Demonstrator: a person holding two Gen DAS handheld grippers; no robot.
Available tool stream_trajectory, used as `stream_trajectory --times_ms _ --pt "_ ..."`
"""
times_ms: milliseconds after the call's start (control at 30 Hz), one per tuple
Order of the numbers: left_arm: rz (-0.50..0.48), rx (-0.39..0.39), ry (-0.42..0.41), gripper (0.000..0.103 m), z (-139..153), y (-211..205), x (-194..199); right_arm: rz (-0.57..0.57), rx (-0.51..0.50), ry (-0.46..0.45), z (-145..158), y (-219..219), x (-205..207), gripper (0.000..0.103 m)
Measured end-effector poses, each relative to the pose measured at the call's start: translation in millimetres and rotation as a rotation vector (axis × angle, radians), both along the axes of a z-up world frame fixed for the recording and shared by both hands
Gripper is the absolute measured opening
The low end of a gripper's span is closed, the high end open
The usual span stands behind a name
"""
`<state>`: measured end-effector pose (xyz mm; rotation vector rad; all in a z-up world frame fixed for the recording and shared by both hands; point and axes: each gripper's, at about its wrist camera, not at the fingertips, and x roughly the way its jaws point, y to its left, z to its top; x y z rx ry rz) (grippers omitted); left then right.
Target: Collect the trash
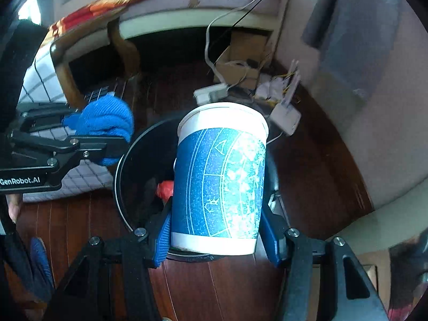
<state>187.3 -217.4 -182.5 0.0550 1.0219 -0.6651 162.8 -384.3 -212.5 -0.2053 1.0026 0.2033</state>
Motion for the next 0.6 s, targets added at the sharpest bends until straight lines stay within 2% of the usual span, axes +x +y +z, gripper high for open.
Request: stream_trajectory --times_ms 33,67,100,133,267,367,600 --pt "0.010 -0.032 0.047 0.086 -10 0 6 -0.027 -0.011 0.003 -11 -4 5 0.083" --pt "0.030 -0.036 0.071 0.095 -16 2 9 -0.046 -0.017 0.030 -18 -7 9 0.103" --pt "0.064 -0.031 0.086 0.101 -21 6 11 -0.063 -0.014 0.058 -25 -12 12 0.103" --pt "0.092 -0.022 0.080 0.101 -23 10 12 -0.095 -0.014 0.073 -30 -19 13 0.103" --pt "0.177 0.047 -0.017 0.101 -17 24 2 -0.191 -0.004 0.062 -26 -39 15 0.103" --pt "0.194 0.123 -0.104 0.101 -10 23 -8 -0.241 0.009 0.045 -20 -46 16 0.103" --pt "0.220 0.141 -0.186 0.102 15 32 -27 -0.239 0.040 -0.004 0 -33 14 0.103"
